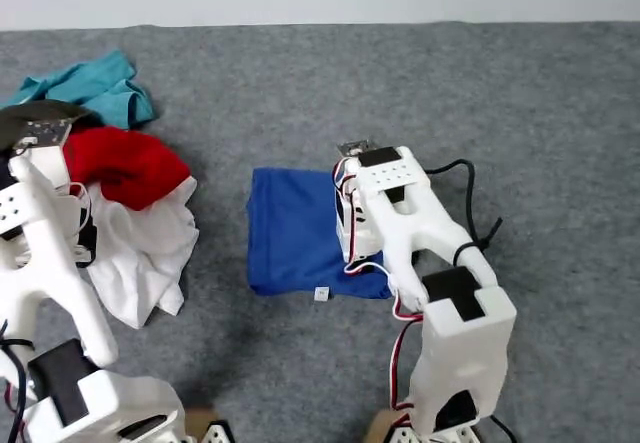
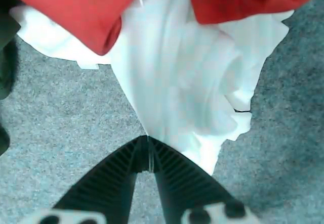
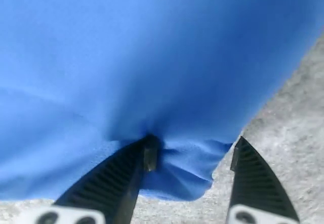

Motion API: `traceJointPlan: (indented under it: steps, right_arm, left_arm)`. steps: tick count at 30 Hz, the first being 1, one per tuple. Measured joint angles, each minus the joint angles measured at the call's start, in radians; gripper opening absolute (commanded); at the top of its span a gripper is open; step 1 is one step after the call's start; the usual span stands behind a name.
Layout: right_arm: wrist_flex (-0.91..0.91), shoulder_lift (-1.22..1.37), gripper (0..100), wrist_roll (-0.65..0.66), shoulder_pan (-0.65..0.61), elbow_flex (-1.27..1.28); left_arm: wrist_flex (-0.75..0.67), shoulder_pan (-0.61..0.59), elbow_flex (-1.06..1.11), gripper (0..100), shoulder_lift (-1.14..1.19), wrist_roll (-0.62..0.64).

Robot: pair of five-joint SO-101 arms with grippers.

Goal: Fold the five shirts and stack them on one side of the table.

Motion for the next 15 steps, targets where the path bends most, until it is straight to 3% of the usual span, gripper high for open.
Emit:
traceJointPlan:
  steps: [5,15]
  right_arm:
    - [0.055,0.072,0.8,-0.009,0.000,-0.086]
    - [0.124,0.061,0.9,-0.009,0.003,-0.141]
  left_arm:
    - [0.000,0.000,0.000,0,0.000,0.000]
    - [0.000,0.000,0.000,0,0.000,0.000]
